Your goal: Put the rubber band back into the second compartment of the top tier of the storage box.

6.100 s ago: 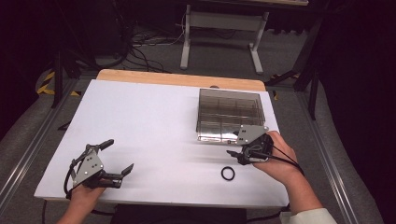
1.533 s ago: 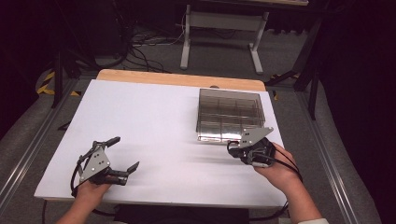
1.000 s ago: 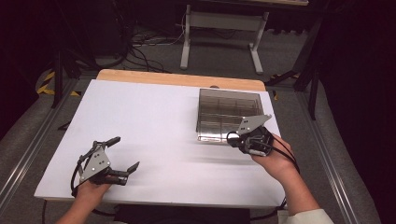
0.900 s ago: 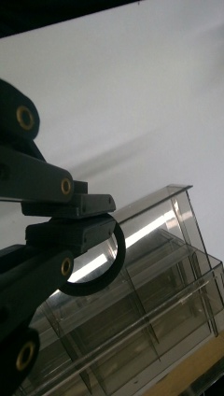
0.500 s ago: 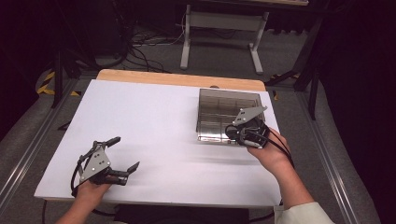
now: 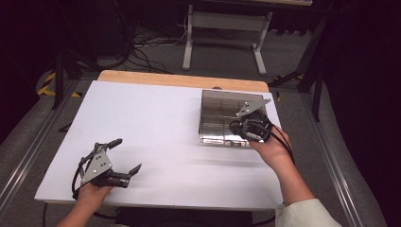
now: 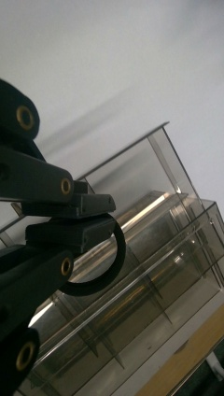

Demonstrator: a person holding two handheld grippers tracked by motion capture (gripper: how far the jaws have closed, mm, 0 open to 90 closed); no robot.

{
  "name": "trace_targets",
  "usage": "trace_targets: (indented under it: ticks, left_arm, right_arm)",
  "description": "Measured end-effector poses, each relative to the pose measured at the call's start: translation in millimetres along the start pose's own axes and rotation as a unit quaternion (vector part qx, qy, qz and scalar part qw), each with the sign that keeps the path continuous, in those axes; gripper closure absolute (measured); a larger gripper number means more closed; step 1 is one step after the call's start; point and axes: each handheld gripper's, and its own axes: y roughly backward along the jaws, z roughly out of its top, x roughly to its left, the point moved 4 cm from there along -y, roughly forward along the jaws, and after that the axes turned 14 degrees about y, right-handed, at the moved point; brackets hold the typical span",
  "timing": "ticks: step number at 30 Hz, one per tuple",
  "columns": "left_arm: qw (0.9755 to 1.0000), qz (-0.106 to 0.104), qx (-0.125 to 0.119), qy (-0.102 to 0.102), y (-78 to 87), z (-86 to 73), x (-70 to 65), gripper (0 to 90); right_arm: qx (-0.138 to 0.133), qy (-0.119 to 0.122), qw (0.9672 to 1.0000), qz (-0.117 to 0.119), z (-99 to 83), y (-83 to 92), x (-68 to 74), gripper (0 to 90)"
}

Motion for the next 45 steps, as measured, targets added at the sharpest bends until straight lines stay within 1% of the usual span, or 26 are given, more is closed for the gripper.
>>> trace_targets:
  ticks: [3,4,11,13,21,23,28,29,31,35,36,37,39,40,41,45]
  left_arm:
    - [1.0,-0.001,0.0,0.001,-0.1,-0.1,0.0,0.8]
    - [1.0,0.001,-0.001,0.002,0.1,0.0,0.2,0.8]
    - [1.0,-0.001,0.001,0.001,-0.2,-0.1,0.2,0.8]
    - [1.0,-0.001,0.0,0.001,-0.1,-0.1,0.0,0.8]
    - [1.0,-0.001,0.002,-0.003,-0.2,0.1,0.4,0.8]
    - [1.0,-0.001,0.002,0.0,-0.2,-0.1,0.2,0.8]
    - [1.0,-0.002,0.002,-0.003,-0.2,0.1,0.3,0.8]
    - [1.0,0.0,0.001,0.002,-0.3,-0.1,-0.1,0.8]
    - [1.0,0.003,-0.002,0.003,-0.2,0.1,0.0,0.8]
    - [1.0,0.001,-0.001,0.002,0.2,0.1,-0.1,0.8]
    - [1.0,-0.001,0.0,-0.003,0.3,0.3,0.3,0.8]
    - [1.0,0.001,-0.002,0.002,0.1,0.1,-0.2,0.8]
    - [1.0,0.001,-0.002,0.001,0.2,0.1,-0.2,0.8]
    - [1.0,-0.002,0.0,-0.002,0.2,0.2,0.0,0.8]
    - [1.0,-0.002,-0.001,0.001,0.3,0.1,-0.2,0.8]
    - [1.0,-0.002,0.0,0.0,0.3,0.1,-0.2,0.8]
  right_arm:
    - [0.002,-0.007,1.0,-0.003,-0.3,-1.2,-2.7,87.0]
    - [0.002,-0.012,0.9999,-0.003,-0.5,-3.0,-5.3,87.0]
    - [0.007,-0.017,0.9998,-0.002,-1.7,-5.8,-7.2,87.0]
    - [0.013,-0.025,0.9996,-0.002,-2.8,-6.6,-8.5,87.0]
    - [0.021,-0.041,0.9989,0.011,-5.3,-11.1,-12.3,86.8]
    - [0.021,-0.042,0.9988,0.012,-5.2,-11.5,-12.5,86.8]
    - [0.021,-0.046,0.9986,0.018,-5.6,-13.2,-13.3,86.7]
    - [0.023,-0.047,0.9984,0.019,-5.8,-13.6,-13.5,86.7]
    - [0.024,-0.048,0.9983,0.022,-6.1,-14.7,-13.4,86.5]
    - [0.031,-0.046,0.9981,0.027,-6.2,-18.9,-11.2,86.5]
    - [0.031,-0.046,0.998,0.028,-6.1,-19.7,-10.7,86.5]
    - [0.033,-0.044,0.998,0.03,-6.2,-20.7,-10.5,86.5]
    - [0.035,-0.046,0.9978,0.033,-6.4,-23.1,-9.9,86.5]
    - [0.037,-0.046,0.9977,0.033,-6.8,-24.0,-10.4,86.5]
    - [0.038,-0.048,0.9976,0.034,-7.0,-24.9,-10.5,86.5]
    - [0.045,-0.05,0.997,0.04,-8.7,-28.1,-11.5,86.5]
